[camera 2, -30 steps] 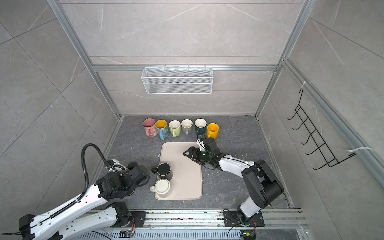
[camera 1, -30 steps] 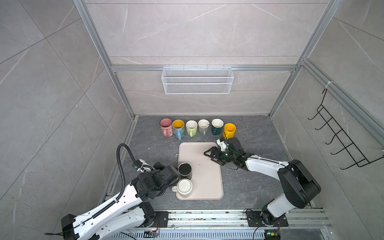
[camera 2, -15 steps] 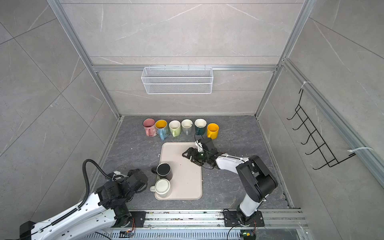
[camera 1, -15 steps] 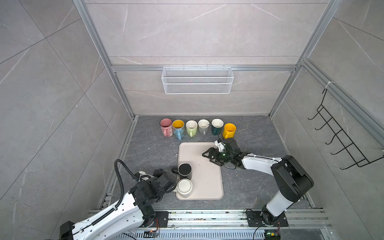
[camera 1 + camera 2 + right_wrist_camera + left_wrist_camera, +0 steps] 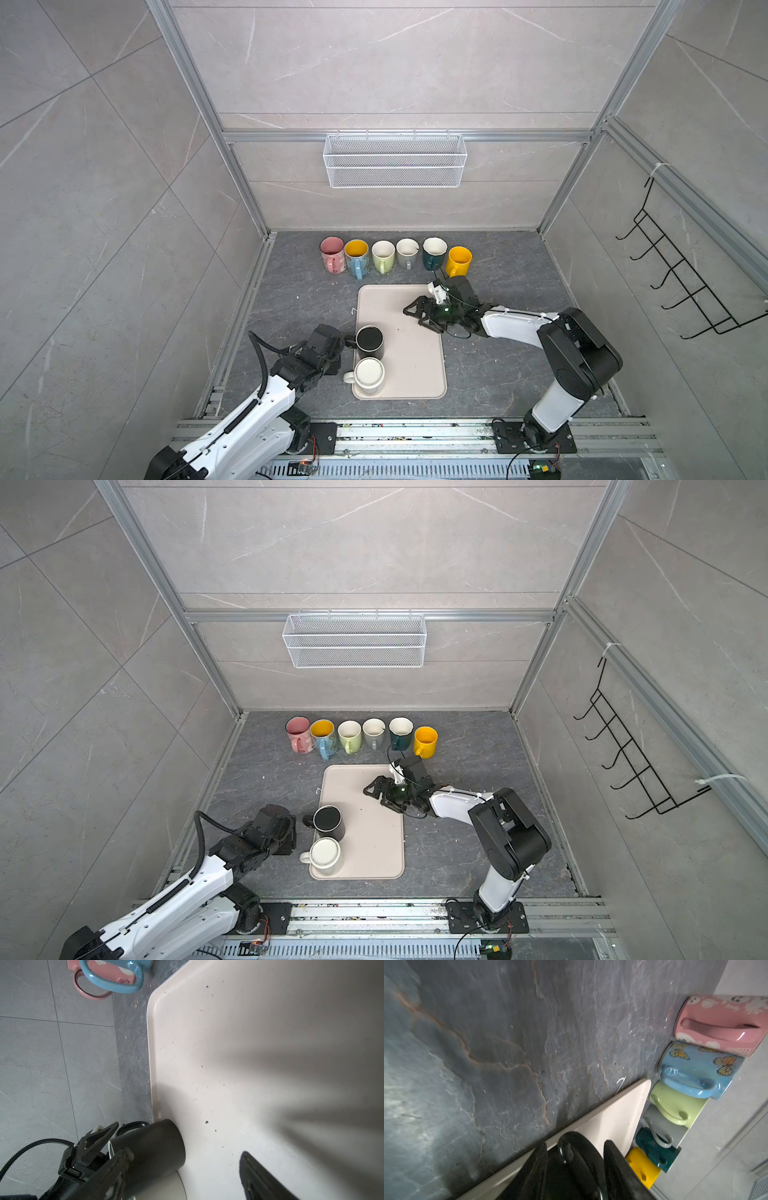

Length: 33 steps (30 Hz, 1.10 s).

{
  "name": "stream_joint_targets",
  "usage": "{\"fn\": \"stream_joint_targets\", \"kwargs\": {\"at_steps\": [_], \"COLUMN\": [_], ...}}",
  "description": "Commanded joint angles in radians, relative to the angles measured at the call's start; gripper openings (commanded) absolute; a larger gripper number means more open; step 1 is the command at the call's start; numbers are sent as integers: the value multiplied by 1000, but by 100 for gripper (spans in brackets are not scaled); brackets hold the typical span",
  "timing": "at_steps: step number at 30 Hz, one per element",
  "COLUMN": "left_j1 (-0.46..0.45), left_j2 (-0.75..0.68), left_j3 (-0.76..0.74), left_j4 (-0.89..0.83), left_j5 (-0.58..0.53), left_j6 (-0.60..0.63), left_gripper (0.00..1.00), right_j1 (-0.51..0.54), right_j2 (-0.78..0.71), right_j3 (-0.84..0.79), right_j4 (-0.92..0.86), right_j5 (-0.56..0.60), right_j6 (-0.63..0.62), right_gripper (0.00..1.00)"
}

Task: Turn the mug right side up
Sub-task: 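Lower the left gripper onto the black mug's handle and close it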

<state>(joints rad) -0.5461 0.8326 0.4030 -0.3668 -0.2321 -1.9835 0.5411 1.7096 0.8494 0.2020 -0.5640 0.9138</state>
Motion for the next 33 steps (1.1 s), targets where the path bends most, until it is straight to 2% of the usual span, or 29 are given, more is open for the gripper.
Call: {"fn": "stream_joint_targets", "kwargs": {"at_steps": [1,9,19,23,33], "left_j1": [22,56,75,87,99], "left_j2": [21,88,72,71,97], "left_j3": [0,-26,-33,-29,19], "left_j4": [98,207,209,212,230], "left_j5": [118,222,209,198,213], "left_j6": [19,-3,-16,-18,-4], "left_gripper": [48,49,49,56,60], "right_j1": [7,7,6,6,7], "right_j2": [13,42,54,60,76], "right_j3": [22,33,36,39,43], "right_j4": [-23,-26,-26,-27,-30], "right_j5": [-2,-10,-16,-19,-25], "right_j6": [-27,-21,-19,-20,-19], "right_gripper": [86,86,86,86,86]}}
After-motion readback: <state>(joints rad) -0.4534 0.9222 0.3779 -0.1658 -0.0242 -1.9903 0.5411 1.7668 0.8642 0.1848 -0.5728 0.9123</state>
